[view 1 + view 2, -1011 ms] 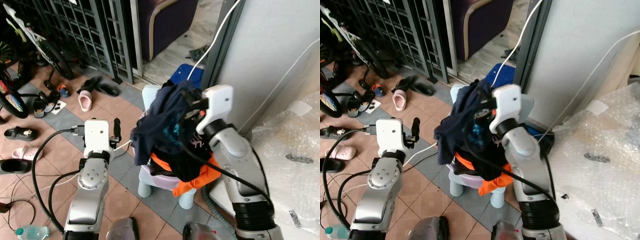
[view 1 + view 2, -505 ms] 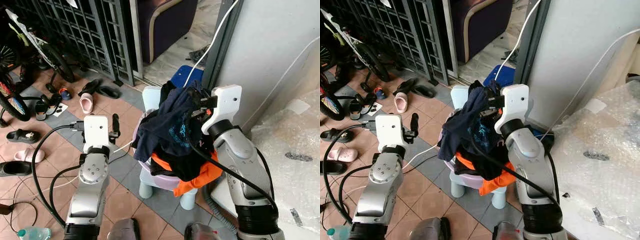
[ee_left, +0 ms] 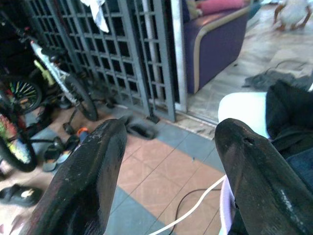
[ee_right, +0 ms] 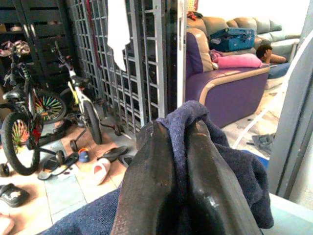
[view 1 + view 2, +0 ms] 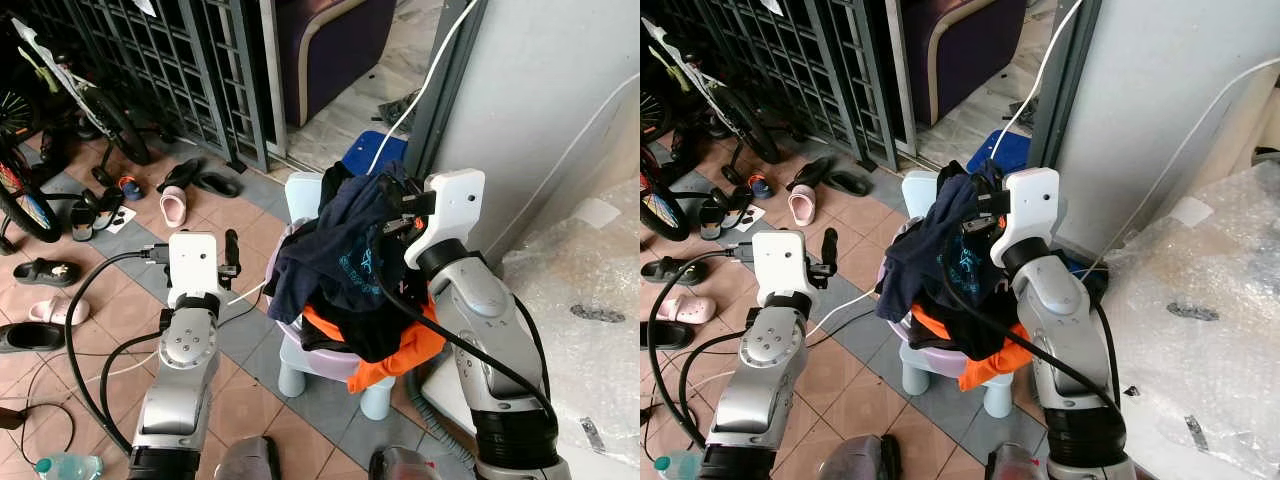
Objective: Clothes washing
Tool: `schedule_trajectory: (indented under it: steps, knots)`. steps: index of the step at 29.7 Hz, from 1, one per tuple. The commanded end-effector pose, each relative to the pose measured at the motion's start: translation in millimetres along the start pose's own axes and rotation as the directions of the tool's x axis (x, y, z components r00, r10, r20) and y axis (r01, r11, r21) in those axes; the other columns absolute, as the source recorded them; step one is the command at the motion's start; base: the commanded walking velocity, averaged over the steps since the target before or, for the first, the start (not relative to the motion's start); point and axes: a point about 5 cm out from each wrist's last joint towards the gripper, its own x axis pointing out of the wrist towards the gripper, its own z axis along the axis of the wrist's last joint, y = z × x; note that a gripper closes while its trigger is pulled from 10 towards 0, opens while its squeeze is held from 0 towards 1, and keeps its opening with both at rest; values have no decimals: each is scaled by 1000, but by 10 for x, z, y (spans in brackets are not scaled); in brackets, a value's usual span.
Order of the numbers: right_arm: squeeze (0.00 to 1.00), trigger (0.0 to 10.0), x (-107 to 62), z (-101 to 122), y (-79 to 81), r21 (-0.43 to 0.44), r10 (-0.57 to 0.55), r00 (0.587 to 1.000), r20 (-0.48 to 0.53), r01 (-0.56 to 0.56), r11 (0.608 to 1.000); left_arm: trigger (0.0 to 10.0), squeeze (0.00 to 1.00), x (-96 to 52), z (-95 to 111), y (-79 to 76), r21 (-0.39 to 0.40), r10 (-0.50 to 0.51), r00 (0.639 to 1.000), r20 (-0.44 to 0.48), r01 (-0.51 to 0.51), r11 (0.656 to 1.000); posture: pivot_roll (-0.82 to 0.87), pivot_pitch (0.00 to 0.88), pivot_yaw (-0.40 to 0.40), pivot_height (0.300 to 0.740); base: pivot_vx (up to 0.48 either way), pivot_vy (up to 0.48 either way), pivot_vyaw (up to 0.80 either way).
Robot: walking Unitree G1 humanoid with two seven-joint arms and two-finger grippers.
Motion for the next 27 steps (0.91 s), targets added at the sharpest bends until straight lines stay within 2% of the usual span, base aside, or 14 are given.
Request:
schedule_trajectory:
  steps: [1,12,19,27]
  knots:
    - [0,10000,42,125,18,-21,12,999,41,-11,1000,10000,0,5,19,16,-3,-7,1000,14,7,1000,-19,30,61,740,0,0,0]
    - [0,10000,76,158,-32,-38,-15,998,56,17,999,10000,0,15,23,7,4,-11,999,30,11,1000,-23,22,62,740,0,0,-749]
    - [0,10000,122,232,-37,-84,-11,996,91,19,996,10000,0,21,21,6,5,-11,999,33,10,1000,-25,21,63,740,0,0,-769]
    - [0,10000,172,273,-39,-105,-3,994,113,15,994,10000,0,24,17,0,3,-9,999,37,9,1000,-26,25,58,740,0,-401,-604]
